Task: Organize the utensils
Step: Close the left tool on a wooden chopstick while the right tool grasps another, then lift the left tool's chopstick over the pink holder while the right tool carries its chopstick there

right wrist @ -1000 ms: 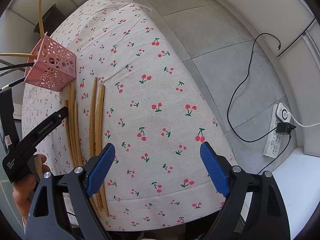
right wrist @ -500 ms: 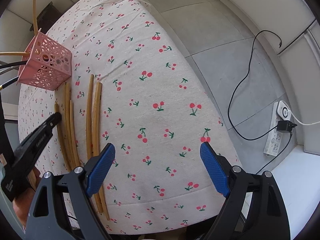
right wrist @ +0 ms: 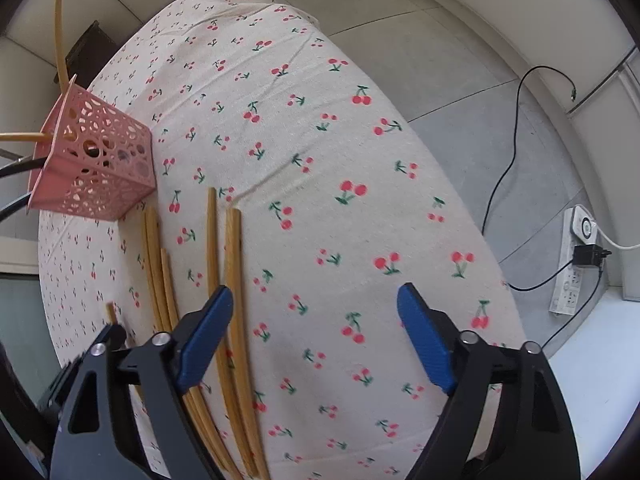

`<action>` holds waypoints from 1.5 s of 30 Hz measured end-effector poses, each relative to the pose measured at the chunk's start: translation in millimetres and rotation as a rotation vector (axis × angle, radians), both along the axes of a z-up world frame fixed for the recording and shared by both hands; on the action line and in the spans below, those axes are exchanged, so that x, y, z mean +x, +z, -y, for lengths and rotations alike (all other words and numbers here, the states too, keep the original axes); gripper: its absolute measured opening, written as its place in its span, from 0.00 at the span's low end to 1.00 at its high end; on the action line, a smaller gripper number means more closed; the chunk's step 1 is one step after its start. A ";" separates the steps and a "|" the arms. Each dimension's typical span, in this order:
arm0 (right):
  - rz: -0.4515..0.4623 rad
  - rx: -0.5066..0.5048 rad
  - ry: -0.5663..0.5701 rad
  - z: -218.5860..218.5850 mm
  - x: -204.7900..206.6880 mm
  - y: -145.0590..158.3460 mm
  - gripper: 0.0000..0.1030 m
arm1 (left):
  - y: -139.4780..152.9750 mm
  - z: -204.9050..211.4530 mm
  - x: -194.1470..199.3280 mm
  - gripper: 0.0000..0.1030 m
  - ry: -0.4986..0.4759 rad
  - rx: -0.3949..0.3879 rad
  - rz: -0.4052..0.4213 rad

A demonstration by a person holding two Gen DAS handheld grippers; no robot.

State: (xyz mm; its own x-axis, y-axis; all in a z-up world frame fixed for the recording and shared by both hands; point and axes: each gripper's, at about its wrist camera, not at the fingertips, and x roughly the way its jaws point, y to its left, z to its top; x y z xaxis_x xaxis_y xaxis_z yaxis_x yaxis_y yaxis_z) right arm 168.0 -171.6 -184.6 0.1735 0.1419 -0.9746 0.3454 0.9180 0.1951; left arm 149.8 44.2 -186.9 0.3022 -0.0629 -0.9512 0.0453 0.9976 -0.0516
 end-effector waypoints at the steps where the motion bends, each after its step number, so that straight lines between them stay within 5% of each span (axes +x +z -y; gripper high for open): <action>1: -0.003 -0.004 0.000 -1.3 2.7 -2.1 0.68 | 2.5 -3.8 -1.5 0.06 0.005 -0.001 0.004; 5: 0.023 -0.084 -0.003 -10.3 12.8 -3.7 0.58 | 16.0 -20.5 -7.1 0.06 0.010 -0.015 0.029; 15: 0.050 -0.070 -0.006 -23.9 25.2 -4.5 0.55 | 34.9 -35.4 -20.0 0.07 0.026 -0.026 0.039; 19: 0.028 0.035 -0.061 -15.7 23.1 -2.4 0.55 | 33.0 -30.3 -5.7 0.07 0.035 -0.029 0.041; 25: 0.035 -0.014 -0.009 -30.3 25.5 -5.5 0.55 | 29.2 -28.8 -2.4 0.07 0.041 -0.029 0.037; 34: 0.108 -0.165 0.048 -43.7 32.9 -4.8 0.35 | 26.9 -28.0 -1.2 0.07 0.047 -0.028 0.034; 37: 0.134 -0.197 0.078 -46.1 33.5 -4.5 0.11 | 26.1 -27.1 -0.8 0.07 0.046 -0.030 0.040; 45: 0.196 -0.096 0.079 -30.1 16.6 10.3 0.08 | 41.5 -24.9 -6.6 0.07 0.045 -0.046 0.128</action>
